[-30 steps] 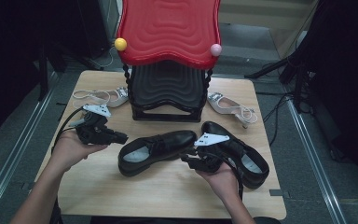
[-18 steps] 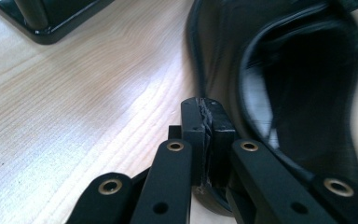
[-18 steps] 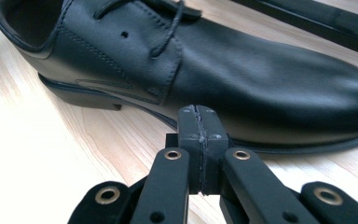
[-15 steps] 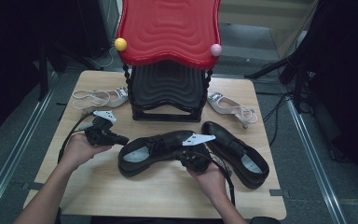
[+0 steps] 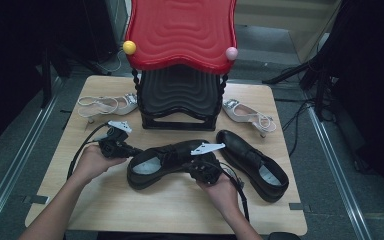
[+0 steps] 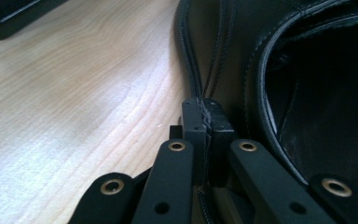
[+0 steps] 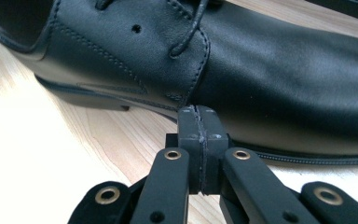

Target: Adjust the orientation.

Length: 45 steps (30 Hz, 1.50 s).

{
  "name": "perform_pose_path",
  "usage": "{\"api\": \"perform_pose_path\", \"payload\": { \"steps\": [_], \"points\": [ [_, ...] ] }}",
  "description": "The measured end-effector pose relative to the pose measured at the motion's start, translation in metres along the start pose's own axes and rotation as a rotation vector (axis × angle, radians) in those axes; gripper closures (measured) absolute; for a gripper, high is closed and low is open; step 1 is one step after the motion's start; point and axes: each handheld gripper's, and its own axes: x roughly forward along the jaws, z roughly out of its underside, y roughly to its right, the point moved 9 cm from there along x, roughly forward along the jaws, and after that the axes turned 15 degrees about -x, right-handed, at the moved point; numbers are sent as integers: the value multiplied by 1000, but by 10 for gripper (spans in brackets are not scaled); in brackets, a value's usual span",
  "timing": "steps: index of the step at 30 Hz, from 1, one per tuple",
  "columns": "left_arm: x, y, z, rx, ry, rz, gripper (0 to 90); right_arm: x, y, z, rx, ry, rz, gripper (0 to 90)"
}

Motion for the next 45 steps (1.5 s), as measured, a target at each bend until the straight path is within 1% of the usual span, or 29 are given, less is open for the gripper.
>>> {"api": "perform_pose_path", "payload": {
  "steps": [3, 4, 5, 8, 9, 11, 12, 13, 14, 15, 16, 17, 20, 24, 25, 26, 27, 29, 30, 31, 32, 33, 36, 38, 41, 42, 43, 44, 45],
  "points": [
    [3, 4, 3, 7, -16, 12, 898, -1, 2, 0, -2, -4, 12, 900],
    [5, 7, 5, 23, -24, 5, 898, -3, 6, 1, 10, 0, 17, 900],
    [5, 9, 5, 28, -27, 10, 898, -3, 7, 1, 18, -1, 16, 900],
    [6, 12, 5, 26, -26, 19, 896, -4, 9, 3, 32, -6, 10, 900],
    [8, 15, 7, 8, -30, 41, 891, -5, 11, 4, 39, -7, 15, 900],
    [10, 17, 7, 3, -32, 49, 894, -5, 12, 4, 38, -8, 19, 900],
    [12, 20, 8, 14, -32, 42, 896, -7, 14, 4, 43, -7, 20, 900],
    [12, 20, 8, 14, -32, 42, 900, -7, 14, 4, 43, -7, 20, 900],
    [14, 22, 6, 3, -19, 35, 900, -8, 15, 5, 57, -6, 14, 900],
    [15, 23, 6, -8, -15, 40, 900, -8, 15, 5, 60, -6, 11, 900],
    [15, 23, 6, -8, -15, 40, 900, -8, 15, 5, 62, -6, 12, 900],
    [17, 26, 7, -20, -20, 52, 900, -9, 16, 5, 64, -10, 15, 900],
    [18, 29, 8, -9, -17, 50, 900, -10, 18, 6, 62, -10, 20, 900],
    [22, 36, 10, -2, -23, 63, 900, -12, 22, 8, 72, -16, 30, 900],
    [23, 39, 11, 0, -27, 66, 900, -15, 23, 7, 79, -8, 24, 900],
    [26, 43, 12, 11, -35, 76, 900, -16, 23, 7, 89, 1, 18, 900],
    [28, 47, 13, 10, -40, 89, 900, -18, 23, 6, 91, 8, 14, 900],
    [29, 49, 13, 14, -38, 90, 900, -20, 23, 6, 95, 11, 17, 900],
    [33, 54, 14, 23, -36, 92, 900, -22, 24, 6, 96, 17, 19, 900],
    [33, 54, 14, 23, -36, 92, 900, -22, 24, 6, 96, 17, 19, 900],
    [36, 60, 14, 24, -38, 104, 900, -24, 25, 7, 100, 17, 20, 900],
    [36, 60, 14, 24, -38, 104, 900, -25, 26, 7, 99, 20, 21, 900],
    [41, 66, 14, 29, -38, 113, 900, -26, 28, 8, 107, 18, 25, 900],
    [45, 71, 14, 33, -26, 116, 898, -28, 30, 9, 115, 20, 28, 900],
    [46, 73, 14, 32, -24, 110, 892, -29, 32, 9, 119, 20, 31, 900],
    [49, 77, 14, 45, -4, 86, 892, -30, 33, 10, 124, 22, 34, 900],
    [49, 77, 14, 45, -4, 86, 892, -30, 33, 10, 124, 22, 34, 900],
    [49, 78, 13, 41, 0, 81, 892, -31, 33, 10, 125, 20, 33, 900],
    [51, 79, 13, 18, 7, 89, 892, -32, 34, 11, 125, 20, 36, 900]
  ]
}}
